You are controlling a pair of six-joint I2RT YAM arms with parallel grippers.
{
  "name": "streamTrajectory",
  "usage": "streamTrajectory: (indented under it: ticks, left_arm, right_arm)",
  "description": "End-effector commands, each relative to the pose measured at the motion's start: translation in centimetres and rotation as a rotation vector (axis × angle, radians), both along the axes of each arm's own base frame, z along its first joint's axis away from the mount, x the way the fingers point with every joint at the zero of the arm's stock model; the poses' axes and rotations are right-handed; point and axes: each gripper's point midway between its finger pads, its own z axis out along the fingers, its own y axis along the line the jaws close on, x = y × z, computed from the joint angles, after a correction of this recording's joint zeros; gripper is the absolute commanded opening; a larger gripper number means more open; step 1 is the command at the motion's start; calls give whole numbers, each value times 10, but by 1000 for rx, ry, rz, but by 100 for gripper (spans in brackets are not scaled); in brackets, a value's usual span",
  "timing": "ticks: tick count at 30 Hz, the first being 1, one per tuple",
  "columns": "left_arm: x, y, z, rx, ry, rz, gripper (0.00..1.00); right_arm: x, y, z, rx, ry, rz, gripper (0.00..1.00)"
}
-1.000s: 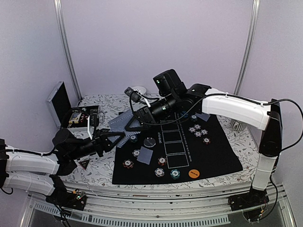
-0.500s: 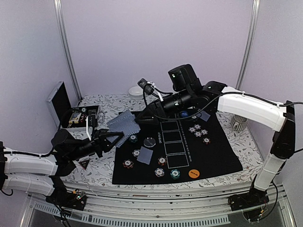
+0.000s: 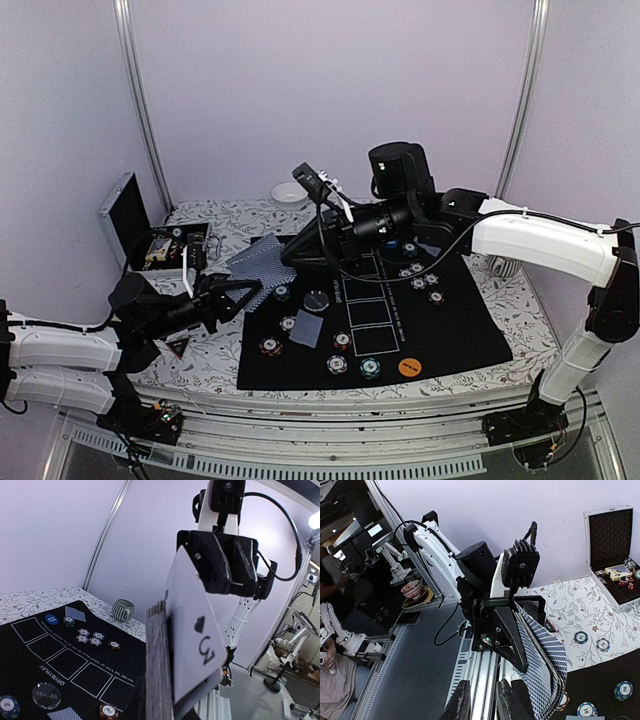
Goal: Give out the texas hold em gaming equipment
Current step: Adjust the face-down deck piles.
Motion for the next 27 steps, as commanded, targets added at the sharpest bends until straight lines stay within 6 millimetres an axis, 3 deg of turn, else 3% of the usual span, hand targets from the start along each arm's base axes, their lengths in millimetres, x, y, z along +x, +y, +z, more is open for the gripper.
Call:
streamTrajectory:
  ticks: [1,11,27]
  left_arm:
    - [-3,2,7,-8,-37,-9,0]
    - [-14,1,13,-16,-73,-56,0]
    - [-18,-2,13,-13,-84,-86,0]
  right_arm:
    - [4,8,1,14,-10,-5,20]
    - [20,6,-18,-32,26,-53,20]
    - [29,0,-21,-41,44,-73,20]
